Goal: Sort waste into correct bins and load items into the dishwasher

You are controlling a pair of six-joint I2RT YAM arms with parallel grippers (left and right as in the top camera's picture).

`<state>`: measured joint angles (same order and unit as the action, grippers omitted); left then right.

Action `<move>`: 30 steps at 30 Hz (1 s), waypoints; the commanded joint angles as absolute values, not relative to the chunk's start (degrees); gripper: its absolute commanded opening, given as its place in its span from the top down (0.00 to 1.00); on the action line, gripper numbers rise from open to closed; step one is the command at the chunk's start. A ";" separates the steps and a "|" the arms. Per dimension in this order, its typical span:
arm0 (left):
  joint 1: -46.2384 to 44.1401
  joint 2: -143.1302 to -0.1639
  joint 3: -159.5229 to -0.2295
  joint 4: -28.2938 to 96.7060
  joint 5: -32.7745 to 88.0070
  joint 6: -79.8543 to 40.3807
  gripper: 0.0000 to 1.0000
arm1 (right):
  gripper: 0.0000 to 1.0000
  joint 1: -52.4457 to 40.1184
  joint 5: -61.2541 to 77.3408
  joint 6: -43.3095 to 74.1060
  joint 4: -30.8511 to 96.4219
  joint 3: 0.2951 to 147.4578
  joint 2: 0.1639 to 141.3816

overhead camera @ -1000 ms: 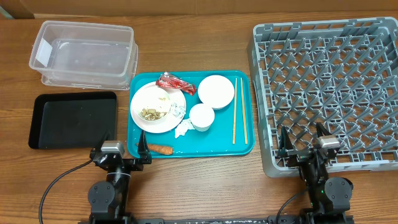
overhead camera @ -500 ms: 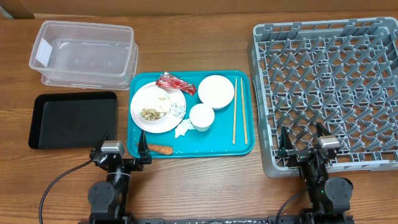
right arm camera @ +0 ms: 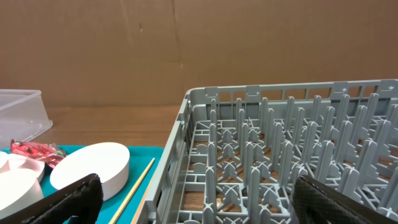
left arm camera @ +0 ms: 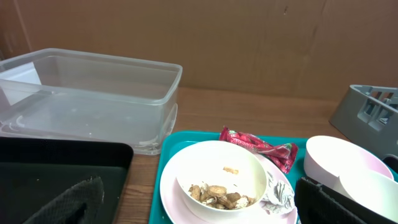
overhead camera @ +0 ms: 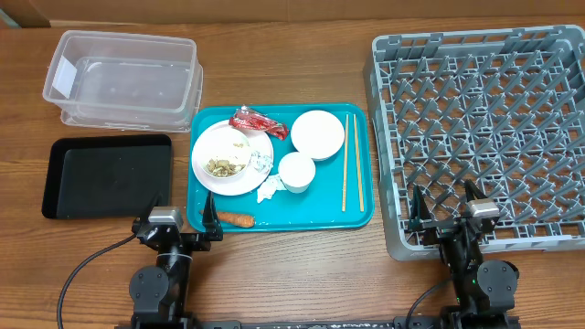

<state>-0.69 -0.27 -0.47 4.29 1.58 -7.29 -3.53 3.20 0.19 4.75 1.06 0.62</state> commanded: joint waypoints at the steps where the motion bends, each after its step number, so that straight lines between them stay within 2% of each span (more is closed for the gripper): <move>1: -0.75 -0.30 -0.27 4.14 2.68 -7.62 0.00 | 0.00 -3.90 3.53 0.01 4.32 0.47 0.16; 6: -0.75 -0.32 -3.16 6.26 4.51 -11.20 0.00 | 0.00 -3.79 0.86 6.22 4.38 2.28 0.16; 10: -0.75 -4.69 -12.80 19.20 3.92 -11.16 0.00 | 0.00 -3.79 0.01 6.24 10.26 9.34 0.62; 16: -0.78 -25.15 -31.66 30.83 4.16 -11.18 0.00 | 0.00 -3.79 0.03 6.22 22.85 25.52 14.92; 21: -0.78 -46.92 -56.80 52.97 4.97 -11.16 0.00 | 0.00 -3.79 0.27 6.24 41.15 46.02 35.88; 25: -0.75 -57.21 -68.38 69.69 5.91 -10.26 0.00 | 0.00 -3.79 0.27 6.20 53.43 56.53 45.19; 30: -0.80 -60.80 -69.06 69.06 6.52 -10.96 0.00 | 0.00 -3.79 3.53 6.00 54.54 57.04 47.51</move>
<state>-0.67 -59.96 -67.51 70.83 5.41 -10.55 -3.53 2.66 6.02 54.87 55.46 47.90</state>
